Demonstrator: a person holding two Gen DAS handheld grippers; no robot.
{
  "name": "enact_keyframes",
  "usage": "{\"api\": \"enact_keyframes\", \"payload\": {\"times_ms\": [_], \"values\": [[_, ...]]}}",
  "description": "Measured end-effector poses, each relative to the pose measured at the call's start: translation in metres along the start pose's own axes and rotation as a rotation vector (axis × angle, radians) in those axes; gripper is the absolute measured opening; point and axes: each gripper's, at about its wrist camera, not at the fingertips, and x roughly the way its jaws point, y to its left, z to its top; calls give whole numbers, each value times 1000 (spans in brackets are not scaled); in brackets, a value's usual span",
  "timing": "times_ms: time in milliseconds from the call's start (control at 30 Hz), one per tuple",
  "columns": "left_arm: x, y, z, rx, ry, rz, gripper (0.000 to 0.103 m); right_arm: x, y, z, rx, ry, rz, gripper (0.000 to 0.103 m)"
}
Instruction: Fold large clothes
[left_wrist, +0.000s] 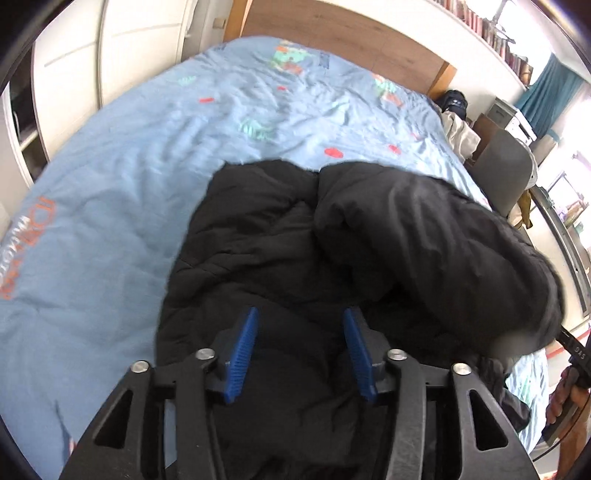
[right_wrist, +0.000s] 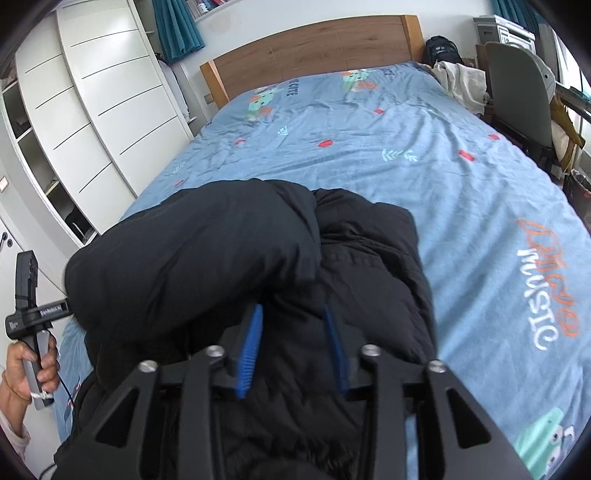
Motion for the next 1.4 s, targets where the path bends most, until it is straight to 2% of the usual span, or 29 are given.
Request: {"api": "enact_keyframes", "payload": {"times_ms": [133,233,367,533,600,700,767,833,1100,1300,1400], "values": [[-29,-16,14,32,-64,-29,65,-37,11,13,-42,-62,11,53],[-36,-35,29,53,-88,-68,68,-47,29,31,-82,-90,50,59],[-28,-67,47,115,-103,-89,71,-37,60,52,-142,-103,106,61],[4,-91,53,166,-95,-100,72,1,90,58,-213,-79,144,61],[17,-93,49,174,-89,-111,72,19,97,56,-237,-61,152,61],[42,-91,32,200,-64,-80,72,41,98,46,-275,-33,145,61],[63,-85,15,217,-50,-63,72,60,91,34,-289,2,128,62],[73,-81,1,233,-67,-61,72,77,78,19,-292,34,118,62],[103,-81,-23,276,-77,3,73,114,56,-18,-290,53,95,62],[89,-86,-19,270,-42,27,72,108,67,-17,-347,101,27,62],[66,-87,-20,284,-70,12,73,86,73,-10,-363,90,42,62]]}}
